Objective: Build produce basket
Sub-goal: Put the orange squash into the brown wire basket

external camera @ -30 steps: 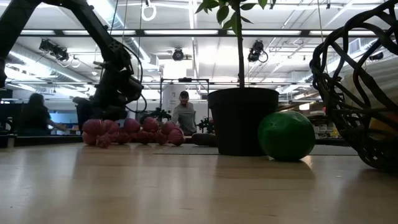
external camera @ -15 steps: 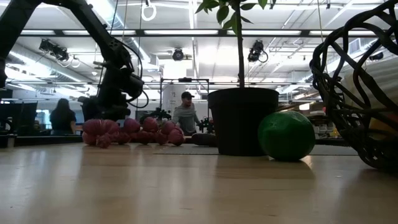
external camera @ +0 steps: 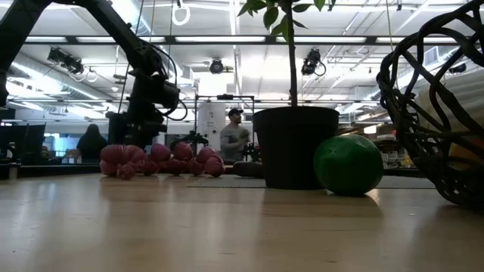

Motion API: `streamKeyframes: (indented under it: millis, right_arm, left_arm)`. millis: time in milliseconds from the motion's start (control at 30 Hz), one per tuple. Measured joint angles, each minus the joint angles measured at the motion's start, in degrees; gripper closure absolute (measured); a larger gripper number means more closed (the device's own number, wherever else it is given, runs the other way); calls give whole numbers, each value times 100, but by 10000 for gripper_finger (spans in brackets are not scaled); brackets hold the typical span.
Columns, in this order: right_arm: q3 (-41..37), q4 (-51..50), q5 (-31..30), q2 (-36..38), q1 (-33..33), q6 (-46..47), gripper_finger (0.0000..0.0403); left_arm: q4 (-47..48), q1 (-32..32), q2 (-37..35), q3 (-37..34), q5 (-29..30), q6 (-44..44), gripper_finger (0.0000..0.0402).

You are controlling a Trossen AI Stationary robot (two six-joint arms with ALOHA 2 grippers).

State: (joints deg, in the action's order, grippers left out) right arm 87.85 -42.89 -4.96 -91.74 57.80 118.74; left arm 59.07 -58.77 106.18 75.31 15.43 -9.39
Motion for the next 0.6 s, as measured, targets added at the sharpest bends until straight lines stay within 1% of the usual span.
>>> streamKeyframes:
  millis: [233, 600]
  right_arm:
    - [0, 47, -13, 0, -7, 0, 94]
    - [0, 128, -13, 0, -7, 4, 94]
  left_arm:
    - [83, -69, 226, 0, -155, -44, 49]
    - [332, -45, 616, 2, -169, -345, 49]
